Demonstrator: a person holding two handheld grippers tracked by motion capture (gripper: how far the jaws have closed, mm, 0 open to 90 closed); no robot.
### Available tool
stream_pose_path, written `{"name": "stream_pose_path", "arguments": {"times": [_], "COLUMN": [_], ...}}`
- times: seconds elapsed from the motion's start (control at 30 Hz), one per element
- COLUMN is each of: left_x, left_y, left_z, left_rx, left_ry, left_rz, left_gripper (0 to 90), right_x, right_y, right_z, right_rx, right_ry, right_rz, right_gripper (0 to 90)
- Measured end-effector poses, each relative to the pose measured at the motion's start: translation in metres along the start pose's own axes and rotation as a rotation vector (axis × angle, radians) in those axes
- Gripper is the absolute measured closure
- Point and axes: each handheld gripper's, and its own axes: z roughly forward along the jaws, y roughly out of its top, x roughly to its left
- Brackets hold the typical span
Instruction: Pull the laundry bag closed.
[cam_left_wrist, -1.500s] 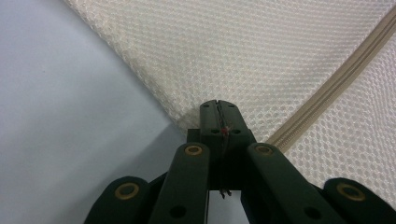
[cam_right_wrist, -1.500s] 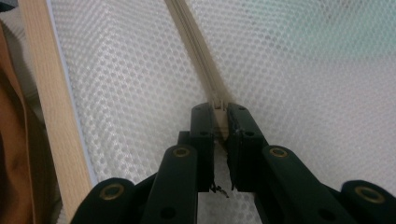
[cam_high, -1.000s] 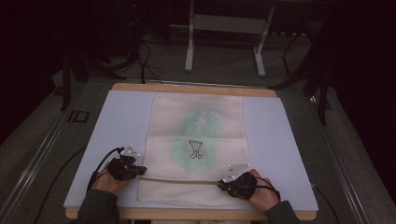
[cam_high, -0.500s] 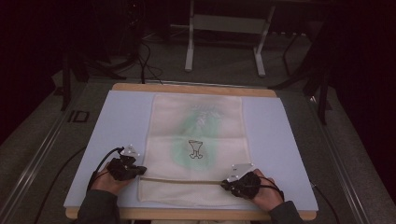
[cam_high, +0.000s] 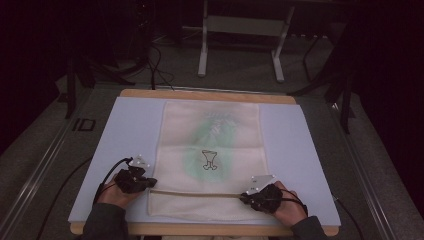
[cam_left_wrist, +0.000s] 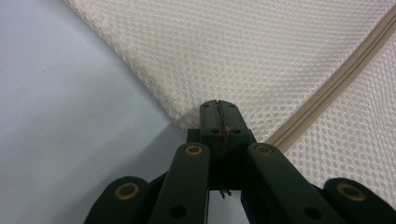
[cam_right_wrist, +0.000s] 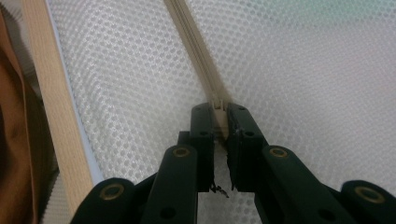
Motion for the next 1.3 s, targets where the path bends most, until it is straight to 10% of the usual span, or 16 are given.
{"name": "stream_pose_path", "arguments": {"times": [1.3], "left_x": [0.001], "left_y": [0.0], "left_z": [0.0], "left_rx": [0.0], "left_ry": [-0.005], "left_rz": [-0.004], "left_gripper": [89.7], "right_x": [-0.013], "right_y": [-0.024], "right_z": [-0.021], "right_rx": [0.005], "right_ry": [-0.019], "right_rz": [0.067], "right_gripper": [82.2]}}
